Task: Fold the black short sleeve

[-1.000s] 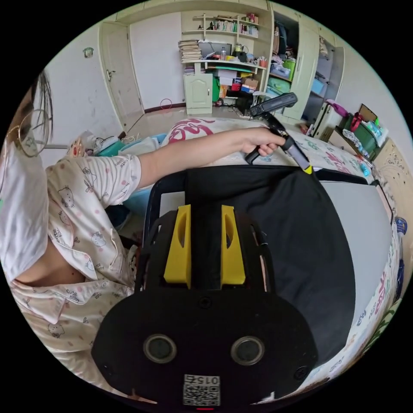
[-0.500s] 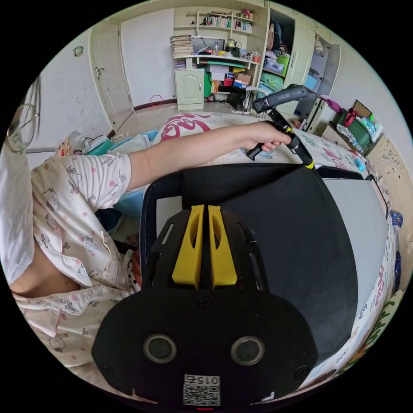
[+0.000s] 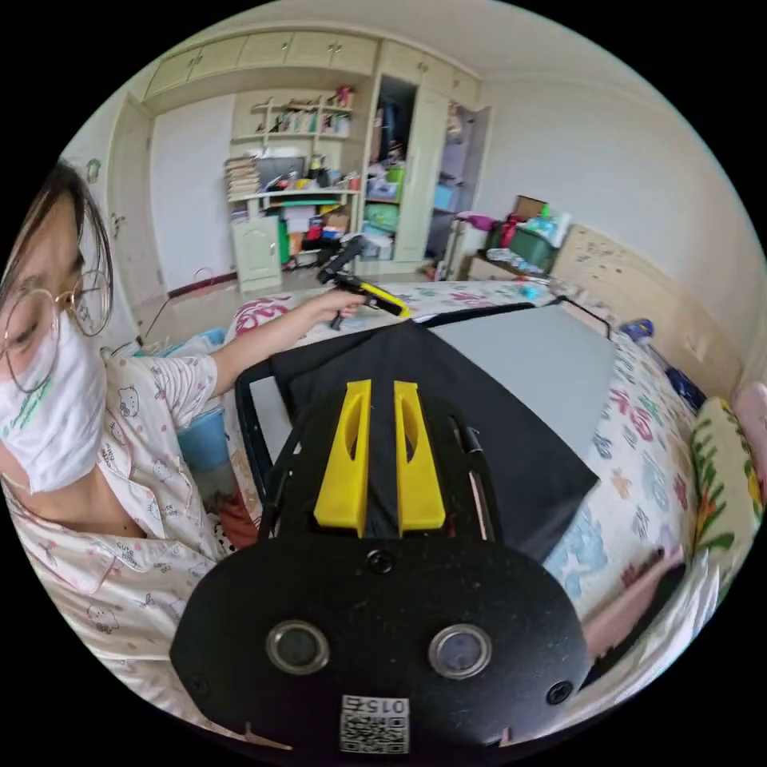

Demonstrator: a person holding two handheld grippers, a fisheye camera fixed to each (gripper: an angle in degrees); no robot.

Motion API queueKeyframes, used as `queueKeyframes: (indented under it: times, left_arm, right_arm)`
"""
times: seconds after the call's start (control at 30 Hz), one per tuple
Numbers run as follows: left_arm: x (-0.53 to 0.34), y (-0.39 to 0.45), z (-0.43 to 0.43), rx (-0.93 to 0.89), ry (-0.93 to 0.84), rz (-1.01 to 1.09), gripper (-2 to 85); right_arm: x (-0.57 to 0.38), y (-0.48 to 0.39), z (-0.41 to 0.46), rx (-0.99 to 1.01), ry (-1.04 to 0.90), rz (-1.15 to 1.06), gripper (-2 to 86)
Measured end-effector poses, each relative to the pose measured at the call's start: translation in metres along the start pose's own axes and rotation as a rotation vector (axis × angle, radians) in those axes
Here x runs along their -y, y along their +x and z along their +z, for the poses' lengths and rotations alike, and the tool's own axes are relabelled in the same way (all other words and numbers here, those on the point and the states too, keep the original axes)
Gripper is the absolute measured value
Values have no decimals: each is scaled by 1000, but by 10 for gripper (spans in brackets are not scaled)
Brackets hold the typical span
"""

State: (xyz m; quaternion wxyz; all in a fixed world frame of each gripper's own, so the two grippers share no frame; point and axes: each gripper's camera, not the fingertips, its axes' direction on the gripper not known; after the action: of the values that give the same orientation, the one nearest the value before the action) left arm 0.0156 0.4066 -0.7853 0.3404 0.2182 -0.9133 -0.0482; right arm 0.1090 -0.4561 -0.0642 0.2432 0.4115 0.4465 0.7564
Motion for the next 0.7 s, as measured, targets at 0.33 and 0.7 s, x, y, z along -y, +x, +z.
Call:
queueKeyframes:
  times: [0.33, 0.7]
  left_arm:
    - [74, 30, -129, 128, 166, 85, 62]
    - [274, 275, -80, -314, 5, 467, 82]
  right_arm:
    - [-185, 64, -87, -200, -186, 194, 108]
    - [-256, 106, -74, -142, -7, 272, 57]
